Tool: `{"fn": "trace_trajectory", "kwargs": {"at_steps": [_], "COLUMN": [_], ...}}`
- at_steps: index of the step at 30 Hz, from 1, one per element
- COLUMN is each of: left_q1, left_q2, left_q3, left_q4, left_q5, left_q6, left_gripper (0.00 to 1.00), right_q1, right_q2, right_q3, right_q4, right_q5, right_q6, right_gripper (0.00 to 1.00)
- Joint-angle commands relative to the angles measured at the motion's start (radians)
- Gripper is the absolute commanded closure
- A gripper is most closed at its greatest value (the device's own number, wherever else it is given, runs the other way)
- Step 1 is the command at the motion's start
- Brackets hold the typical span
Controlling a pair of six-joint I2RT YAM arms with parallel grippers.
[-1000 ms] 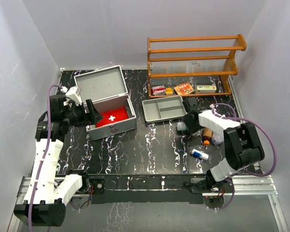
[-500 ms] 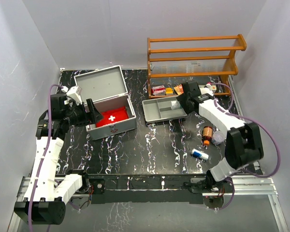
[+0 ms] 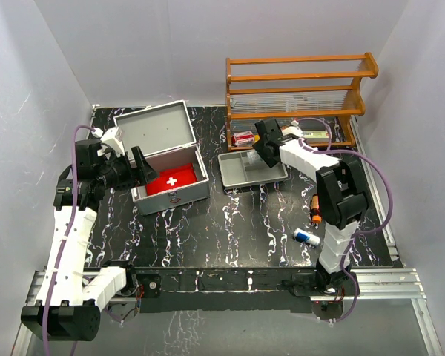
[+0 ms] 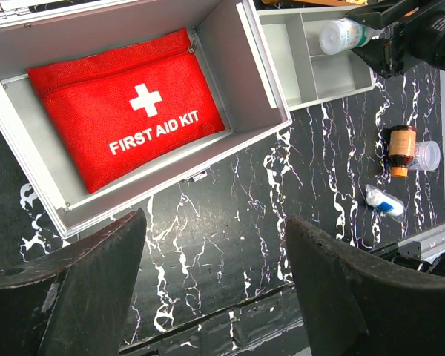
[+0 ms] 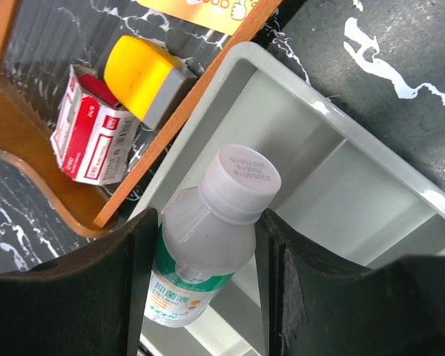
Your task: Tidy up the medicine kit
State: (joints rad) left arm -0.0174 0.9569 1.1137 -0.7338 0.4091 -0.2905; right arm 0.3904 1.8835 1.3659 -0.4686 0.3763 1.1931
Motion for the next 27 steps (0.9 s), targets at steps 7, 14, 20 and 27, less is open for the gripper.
{"fn": "trace_trajectory", "kwargs": {"at_steps": [7,14,20,27], "left_q1": [-0.004,-0.004,-0.004,-0.023], "left_q2": [0.006,0.003,-0.005,-0.029], "left_q3": [0.027,0.038,0.043,0.029], "left_q4": [-0.019,-0.032,-0.036,-0.012], "left_q5": [0.026,0.036,0.051,0.155], "left_q6": [-0.003,0.022,0.026,0.052], "left_gripper": [0.26,0.24,0.24,0.24], "right_q1": [0.025,0.028,0.028,0.022], "right_q2": [0.057,0.025,-0.063,-0.235], "right_q3": [0.052,0.046,0.001,-0.093], "right_q4": [0.057,0.08,0.07,0.068], "right_q5": [0.042,0.016,0.001,-0.079], "right_q6": [0.029,-0.024,-0.046,-0.279], "right_gripper": [0.53,0.33,0.3,0.3]}}
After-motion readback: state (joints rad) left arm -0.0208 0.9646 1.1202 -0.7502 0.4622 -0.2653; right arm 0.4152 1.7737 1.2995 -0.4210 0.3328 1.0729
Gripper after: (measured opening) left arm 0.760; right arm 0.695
